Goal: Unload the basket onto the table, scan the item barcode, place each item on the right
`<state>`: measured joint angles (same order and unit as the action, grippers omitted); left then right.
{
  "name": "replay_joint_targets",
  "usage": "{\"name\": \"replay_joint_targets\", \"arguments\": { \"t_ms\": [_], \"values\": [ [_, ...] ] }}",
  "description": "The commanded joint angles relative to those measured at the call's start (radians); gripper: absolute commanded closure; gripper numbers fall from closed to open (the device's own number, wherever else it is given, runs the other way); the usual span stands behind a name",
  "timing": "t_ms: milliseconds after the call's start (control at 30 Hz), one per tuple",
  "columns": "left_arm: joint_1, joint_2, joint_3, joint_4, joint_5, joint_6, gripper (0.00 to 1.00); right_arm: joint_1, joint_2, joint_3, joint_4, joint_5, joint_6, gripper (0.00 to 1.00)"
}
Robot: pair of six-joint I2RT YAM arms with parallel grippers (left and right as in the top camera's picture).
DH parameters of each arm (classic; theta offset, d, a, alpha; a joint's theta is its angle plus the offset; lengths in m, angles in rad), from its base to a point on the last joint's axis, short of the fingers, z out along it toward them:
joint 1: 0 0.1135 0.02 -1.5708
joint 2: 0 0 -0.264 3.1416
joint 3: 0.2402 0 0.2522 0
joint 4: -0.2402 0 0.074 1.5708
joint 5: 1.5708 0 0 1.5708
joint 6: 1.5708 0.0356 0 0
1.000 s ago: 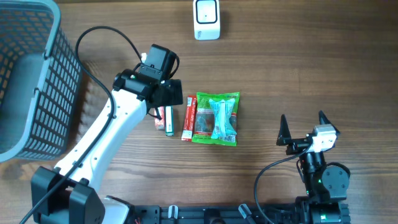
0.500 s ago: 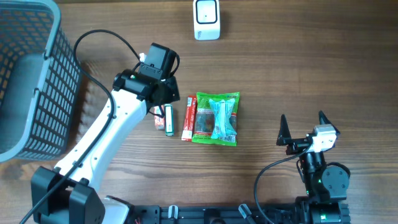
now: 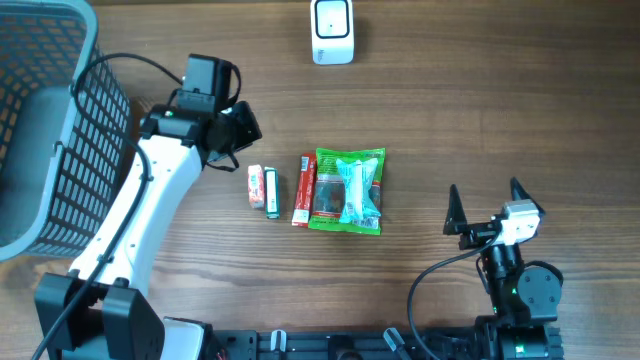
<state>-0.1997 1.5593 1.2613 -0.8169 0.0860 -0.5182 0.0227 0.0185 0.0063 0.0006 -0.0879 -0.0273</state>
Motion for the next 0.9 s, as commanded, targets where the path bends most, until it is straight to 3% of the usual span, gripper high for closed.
{"name": "replay_joint_targets", "arguments": {
  "t_ms": [0,133,200,333,433,600,700,800,833,867],
  "values": [
    [0.005,0.002,0.001,-0.018,0.094,0.054,0.96,-0.003,-0.005,-0.001,0.024,-0.109,0.022,0.00],
    [0.006,0.002,0.001,-0.032,0.097,0.096,0.89,-0.003,-0.002,0.000,0.021,-0.171,0.091,0.00],
    [0.006,0.002,0.001,-0.031,0.103,0.095,0.91,-0.003,0.005,0.024,0.002,-0.185,0.144,0.00],
    [0.002,0.002,0.001,-0.023,0.291,0.096,0.93,-0.003,0.113,0.176,-0.021,-0.267,0.260,0.00],
    [-0.026,0.002,0.001,-0.006,0.391,0.096,0.92,-0.003,0.325,0.380,-0.100,-0.376,0.270,0.00],
    [-0.105,0.007,0.001,-0.002,0.447,0.045,0.96,-0.003,0.815,0.815,-0.384,-0.669,0.256,0.00],
    [-0.167,0.028,0.001,-0.002,0.456,0.034,0.96,-0.004,1.044,0.985,-0.423,-0.927,0.291,0.00],
    [-0.218,0.064,-0.001,-0.002,0.456,0.031,0.88,-0.004,1.169,1.015,-0.420,-1.139,0.248,0.00],
    [-0.237,0.082,-0.001,-0.002,0.456,0.031,0.80,-0.004,1.220,1.015,-0.431,-1.140,0.249,0.11],
    [-0.250,0.099,-0.001,-0.002,0.457,0.031,0.66,-0.008,1.263,1.014,-0.452,-1.140,0.248,0.13]
  ]
}}
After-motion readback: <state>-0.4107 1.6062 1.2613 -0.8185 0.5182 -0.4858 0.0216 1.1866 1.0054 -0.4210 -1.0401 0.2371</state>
